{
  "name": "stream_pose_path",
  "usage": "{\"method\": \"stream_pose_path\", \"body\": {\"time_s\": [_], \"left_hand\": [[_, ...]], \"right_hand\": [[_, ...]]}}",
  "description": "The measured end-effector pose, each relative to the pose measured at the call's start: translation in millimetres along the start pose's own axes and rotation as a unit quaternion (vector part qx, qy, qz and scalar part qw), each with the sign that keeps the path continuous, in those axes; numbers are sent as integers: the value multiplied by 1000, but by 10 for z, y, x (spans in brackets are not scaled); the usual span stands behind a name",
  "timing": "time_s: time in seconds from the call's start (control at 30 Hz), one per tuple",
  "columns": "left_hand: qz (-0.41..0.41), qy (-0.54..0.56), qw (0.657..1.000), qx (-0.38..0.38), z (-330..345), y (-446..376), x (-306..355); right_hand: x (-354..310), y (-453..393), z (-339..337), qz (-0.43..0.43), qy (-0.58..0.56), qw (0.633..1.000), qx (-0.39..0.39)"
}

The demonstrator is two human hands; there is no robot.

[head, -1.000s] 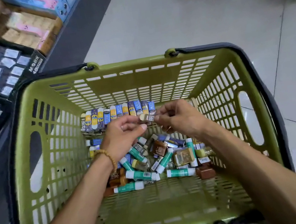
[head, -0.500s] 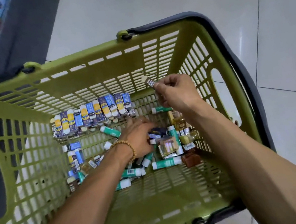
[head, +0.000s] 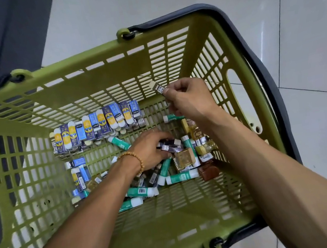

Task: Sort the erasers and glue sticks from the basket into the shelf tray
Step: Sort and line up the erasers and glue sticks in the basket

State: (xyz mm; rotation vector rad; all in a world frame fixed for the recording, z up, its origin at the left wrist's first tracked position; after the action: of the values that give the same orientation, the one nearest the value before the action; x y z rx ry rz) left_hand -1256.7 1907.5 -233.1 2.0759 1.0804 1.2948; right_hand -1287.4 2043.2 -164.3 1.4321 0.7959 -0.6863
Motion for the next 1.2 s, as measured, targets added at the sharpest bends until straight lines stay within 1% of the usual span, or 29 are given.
{"method": "stream_pose_path", "body": {"time_s": [0.1, 0.2, 0.27, 0.33, 0.4, 0.47, 0.57, 0.67, 0.73, 0.8, 0.87, 0.97, 1.1, 1.2], "left_hand": [[4, 20, 999, -35, -61, 16, -22], [0, 77, 994, -72, -71, 72, -93], [-12, 110, 991, -78, -25, 121, -176], [-26, 184, 980, -68, 7, 170, -267], [-40, 285, 957, -47, 23, 240, -333], [-40, 379, 924, -28, 46, 303, -367], [-30, 483, 875, 20, 27, 441, -348], [-15, 529, 844, 89, -80, 641, -346], [2, 569, 813, 122, -142, 799, -357], [11, 594, 789, 157, -164, 943, -386], [15, 605, 774, 188, -146, 1061, -436], [8, 641, 734, 224, -103, 1204, -518], [-11, 659, 711, 245, -115, 1295, -547], [-15, 656, 704, 272, -118, 1325, -579]], "right_hand": [[10, 8, -17, 1, 3, 1000, 4], [6, 0, -31, 4, 5, 1000, 4], [15, -13, -25, 9, 5, 1000, 0], [23, -19, -12, 13, 10, 1000, -3], [41, -18, 3, 18, 10, 1000, -5], [55, -13, 21, 22, 9, 1000, -11], [88, -13, 41, 31, 23, 999, -18], [115, -6, 83, 40, 39, 998, -28], [135, -3, 136, 43, 49, 997, -39], [154, -6, 216, 46, 36, 997, -52], [161, -41, 326, 53, 16, 997, -59], [150, -130, 502, 60, -24, 997, -37], [225, -225, 620, 84, -80, 993, 22], [292, -254, 684, 92, -71, 993, 25]]}}
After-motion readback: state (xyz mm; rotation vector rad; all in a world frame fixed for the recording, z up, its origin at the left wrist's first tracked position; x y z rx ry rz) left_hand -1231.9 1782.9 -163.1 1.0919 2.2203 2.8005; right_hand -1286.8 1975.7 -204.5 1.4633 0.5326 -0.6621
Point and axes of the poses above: each hand's wrist, its own y-axis away from the middle knuckle, its own z-axis out of the palm, x = y × z, the point moved 6 cm from there along -y, towards the middle knuckle, and after that the axes turned 15 degrees about -x, right-handed, at the moved point
